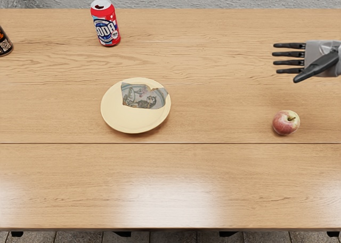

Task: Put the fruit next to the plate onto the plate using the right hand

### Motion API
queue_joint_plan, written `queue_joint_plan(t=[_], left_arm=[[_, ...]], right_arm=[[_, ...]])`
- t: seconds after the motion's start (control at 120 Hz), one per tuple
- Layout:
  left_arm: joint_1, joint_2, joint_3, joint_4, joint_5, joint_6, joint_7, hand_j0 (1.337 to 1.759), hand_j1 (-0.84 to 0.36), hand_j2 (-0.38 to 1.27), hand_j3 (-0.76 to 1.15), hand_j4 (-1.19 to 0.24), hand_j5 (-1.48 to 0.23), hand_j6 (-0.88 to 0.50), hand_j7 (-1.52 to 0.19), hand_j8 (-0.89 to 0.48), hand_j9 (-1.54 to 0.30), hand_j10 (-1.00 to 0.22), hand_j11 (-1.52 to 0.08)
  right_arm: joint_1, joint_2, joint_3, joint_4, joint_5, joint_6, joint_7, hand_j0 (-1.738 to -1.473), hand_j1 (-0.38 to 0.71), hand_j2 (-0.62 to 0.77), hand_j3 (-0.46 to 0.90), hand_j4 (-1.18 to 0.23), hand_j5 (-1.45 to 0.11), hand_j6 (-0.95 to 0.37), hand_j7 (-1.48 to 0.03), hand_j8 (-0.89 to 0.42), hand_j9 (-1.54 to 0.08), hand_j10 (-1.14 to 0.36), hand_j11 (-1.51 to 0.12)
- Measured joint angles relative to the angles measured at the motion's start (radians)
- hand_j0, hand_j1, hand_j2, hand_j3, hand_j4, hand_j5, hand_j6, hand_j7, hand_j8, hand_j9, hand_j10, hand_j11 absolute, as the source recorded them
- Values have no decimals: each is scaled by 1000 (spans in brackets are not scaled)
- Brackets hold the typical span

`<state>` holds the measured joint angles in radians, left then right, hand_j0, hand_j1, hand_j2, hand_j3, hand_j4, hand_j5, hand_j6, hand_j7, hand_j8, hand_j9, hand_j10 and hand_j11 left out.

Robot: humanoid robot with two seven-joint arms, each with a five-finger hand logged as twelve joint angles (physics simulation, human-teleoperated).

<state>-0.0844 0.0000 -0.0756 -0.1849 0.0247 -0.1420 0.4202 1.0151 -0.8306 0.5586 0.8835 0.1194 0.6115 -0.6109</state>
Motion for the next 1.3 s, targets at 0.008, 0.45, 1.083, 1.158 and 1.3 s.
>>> queue_joint_plan(t=[0.008,0.45,1.083,1.158,1.3], left_arm=[[0,0,0,0,0,0,0,1658,339,2,0,-8,-11,-8,-11,-8,-11,-8,-11],[6,0,-2,0,0,0,0,1658,339,2,0,-9,-11,-9,-11,-9,-11,-8,-11],[26,0,-4,1,0,-1,0,1658,339,2,0,-8,-11,-9,-11,-8,-11,-8,-11],[39,0,-5,1,0,0,0,1658,339,2,0,-9,-11,-9,-11,-9,-11,-9,-11],[48,0,-7,1,0,0,0,1658,339,2,0,-9,-11,-9,-11,-9,-11,-9,-11]], right_arm=[[0,0,0,0,0,0,0,-1658,-349,0,0,0,0,2,0,2,0,1,0],[109,-12,-63,4,-155,0,0,-1658,-336,-2,0,-10,-14,-9,-14,-9,-14,-10,-14],[474,0,-449,388,-484,0,0,-1658,-287,-11,0,-54,-68,-55,-68,-54,-68,-54,-68],[479,-47,-450,477,-513,-1,0,-1658,-306,-7,0,-39,-47,-40,-47,-39,-47,-38,-47],[481,-120,-452,617,-563,-76,0,-1658,-318,-6,0,-30,-35,-31,-34,-30,-35,-29,-34]])
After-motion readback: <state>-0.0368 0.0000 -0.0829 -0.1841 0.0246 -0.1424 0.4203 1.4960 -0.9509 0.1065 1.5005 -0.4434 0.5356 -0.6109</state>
